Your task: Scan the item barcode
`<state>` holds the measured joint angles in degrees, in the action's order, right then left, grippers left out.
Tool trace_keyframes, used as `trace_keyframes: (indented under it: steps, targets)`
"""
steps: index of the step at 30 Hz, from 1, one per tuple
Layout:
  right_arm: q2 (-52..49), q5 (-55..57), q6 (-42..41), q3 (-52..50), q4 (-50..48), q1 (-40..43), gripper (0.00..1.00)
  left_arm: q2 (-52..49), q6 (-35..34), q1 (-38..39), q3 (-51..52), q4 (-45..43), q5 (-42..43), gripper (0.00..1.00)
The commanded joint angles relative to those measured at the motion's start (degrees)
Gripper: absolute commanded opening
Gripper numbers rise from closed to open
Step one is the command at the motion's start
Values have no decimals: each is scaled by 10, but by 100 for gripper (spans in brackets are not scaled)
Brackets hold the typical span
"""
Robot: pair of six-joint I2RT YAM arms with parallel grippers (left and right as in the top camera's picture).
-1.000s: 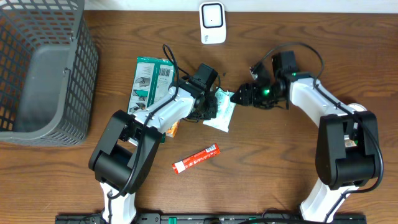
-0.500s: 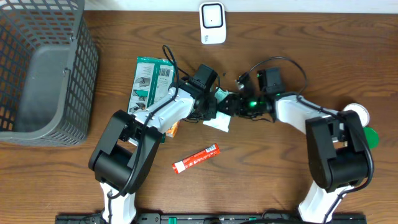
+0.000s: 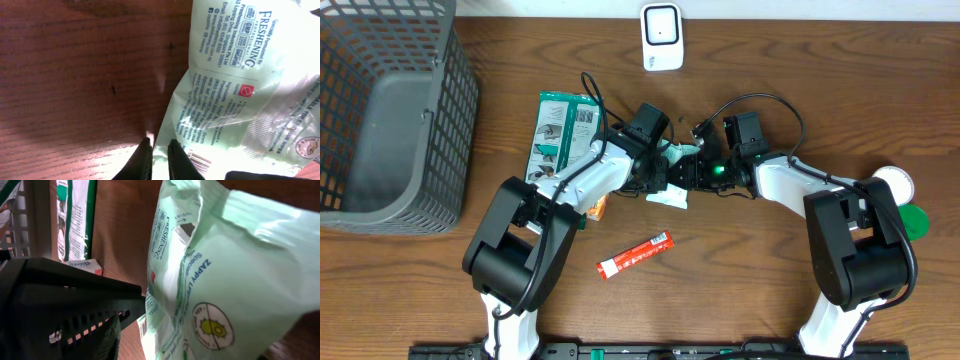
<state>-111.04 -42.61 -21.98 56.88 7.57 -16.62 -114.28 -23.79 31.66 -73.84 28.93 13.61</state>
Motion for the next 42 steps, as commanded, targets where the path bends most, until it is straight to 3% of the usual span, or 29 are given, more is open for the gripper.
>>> trace_keyframes:
  steps: [1,8,23,25,28,35,42]
  targets:
    - [8,-24,-3,-3,-2,1,48,-15,1,3,12,4,3,8]
    - [8,-21,-3,-3,-23,28,53,-15,1,3,12,5,3,8]
    - [8,27,-3,-3,-45,3,53,-15,1,3,12,-3,3,8]
    - [8,27,-3,-3,-46,3,50,-15,1,3,12,-3,3,8]
    - [8,27,-10,-3,-40,3,32,-15,1,3,12,-3,-1,8]
    - [8,22,-18,-3,-42,5,2,-15,1,3,12,-3,-8,8]
    - [8,-60,-17,-3,-44,21,1,5,1,-10,11,-4,-8,7]
